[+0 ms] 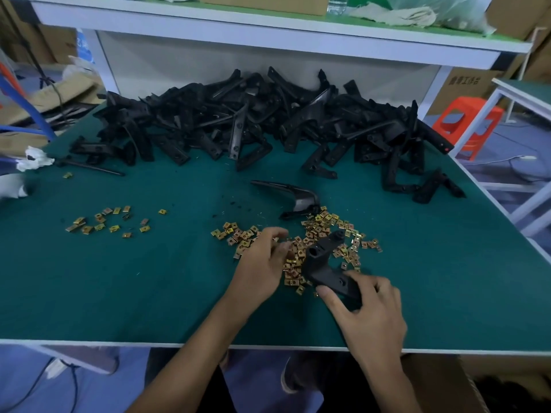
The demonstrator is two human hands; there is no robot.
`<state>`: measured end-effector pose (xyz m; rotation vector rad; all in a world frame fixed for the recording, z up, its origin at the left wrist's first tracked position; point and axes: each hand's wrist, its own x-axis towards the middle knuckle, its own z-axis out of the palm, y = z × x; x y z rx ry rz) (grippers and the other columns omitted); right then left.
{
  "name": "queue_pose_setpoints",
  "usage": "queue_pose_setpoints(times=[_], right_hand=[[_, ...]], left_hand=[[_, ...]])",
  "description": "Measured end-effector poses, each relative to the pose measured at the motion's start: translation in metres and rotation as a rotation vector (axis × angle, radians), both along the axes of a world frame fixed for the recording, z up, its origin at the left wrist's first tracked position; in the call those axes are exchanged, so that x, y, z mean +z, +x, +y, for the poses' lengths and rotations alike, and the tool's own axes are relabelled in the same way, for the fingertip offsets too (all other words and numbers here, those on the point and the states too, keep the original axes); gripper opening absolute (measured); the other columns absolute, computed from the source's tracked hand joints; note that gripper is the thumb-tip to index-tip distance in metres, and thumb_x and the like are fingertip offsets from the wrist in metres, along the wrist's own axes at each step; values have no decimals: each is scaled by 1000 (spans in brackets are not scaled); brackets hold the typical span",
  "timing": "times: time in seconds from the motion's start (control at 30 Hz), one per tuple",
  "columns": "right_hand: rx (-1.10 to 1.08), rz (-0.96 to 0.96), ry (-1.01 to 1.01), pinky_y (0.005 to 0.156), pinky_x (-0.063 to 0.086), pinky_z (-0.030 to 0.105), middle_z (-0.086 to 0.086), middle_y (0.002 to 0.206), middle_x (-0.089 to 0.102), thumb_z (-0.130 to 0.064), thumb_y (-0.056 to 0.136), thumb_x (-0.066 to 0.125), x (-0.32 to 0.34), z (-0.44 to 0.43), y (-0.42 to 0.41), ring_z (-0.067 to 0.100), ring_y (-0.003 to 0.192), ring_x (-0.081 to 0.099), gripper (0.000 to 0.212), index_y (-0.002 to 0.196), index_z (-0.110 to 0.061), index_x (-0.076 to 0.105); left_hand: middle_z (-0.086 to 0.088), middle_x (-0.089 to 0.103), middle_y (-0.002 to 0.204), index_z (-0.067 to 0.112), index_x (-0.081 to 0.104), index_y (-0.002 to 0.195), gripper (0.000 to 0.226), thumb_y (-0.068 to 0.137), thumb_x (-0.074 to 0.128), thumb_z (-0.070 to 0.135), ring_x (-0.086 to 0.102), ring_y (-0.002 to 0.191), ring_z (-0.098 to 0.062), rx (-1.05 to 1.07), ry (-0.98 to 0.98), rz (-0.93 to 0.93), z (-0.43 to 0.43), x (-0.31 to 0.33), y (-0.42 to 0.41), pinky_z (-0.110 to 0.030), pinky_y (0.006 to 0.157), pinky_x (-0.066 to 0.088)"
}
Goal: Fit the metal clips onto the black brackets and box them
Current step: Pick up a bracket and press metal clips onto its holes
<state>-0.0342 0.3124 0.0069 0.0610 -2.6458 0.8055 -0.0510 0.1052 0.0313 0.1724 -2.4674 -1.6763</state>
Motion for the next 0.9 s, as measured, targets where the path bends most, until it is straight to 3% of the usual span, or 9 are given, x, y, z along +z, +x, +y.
queue_pose_setpoints(times=[0.03,0.13,0.3,0.4,0.47,0.6,0.77,0.9], right_hand=[[3,10,16,64,47,34,-11,101,51,-97,71,36,-1,0,0,16,103,49,80,111,-36,69],[9,24,69,63,51,34,-11,99,51,-98,72,34,-5,0,-2,17,99,50,81,108,-36,70],[17,54,126,62,51,33,-10,96,53,-97,75,34,-6,-1,-3,19,95,52,80,106,-33,73],[25,60,142,60,51,34,-8,96,55,-96,75,33,-5,-2,-3,21,93,54,82,104,-31,74],[29,72,150,60,51,34,-7,95,55,-95,75,35,-5,-3,-3,22,92,55,80,103,-30,74],[27,84,170,60,51,34,-6,94,56,-92,76,40,-6,-3,-3,23,92,56,76,101,-30,75],[52,79,207,60,51,33,-8,95,56,-94,78,36,-8,-3,-4,20,93,53,76,102,-31,73],[76,85,231,58,50,33,-9,94,56,-94,79,35,-9,-3,-4,20,92,54,75,100,-33,73]], left_hand=[[6,72,101,19,61,123,22,106,48,23,69,96,-5,1,41,-19,-3,-1,-1,-30,88,57],[12,76,90,24,67,114,18,104,52,22,67,80,6,20,140,-89,-9,-2,-3,-16,71,52],[15,73,88,28,66,100,16,102,55,39,66,73,2,54,270,-135,-15,0,-4,-17,62,52],[7,68,81,30,67,95,12,99,60,38,60,62,1,117,251,-99,-17,2,-6,-14,53,49],[7,70,79,31,69,92,9,96,64,36,62,63,-1,140,230,-72,-18,3,-9,-17,56,53],[4,75,83,31,74,91,1,91,73,30,72,74,-13,152,347,-52,-21,5,-9,-35,73,63],[-4,72,71,30,77,84,8,91,75,27,65,61,-14,126,380,-50,-24,6,2,-25,60,57],[-2,75,81,29,79,94,12,90,75,18,70,69,-15,56,376,-132,-30,7,16,-32,71,62]])
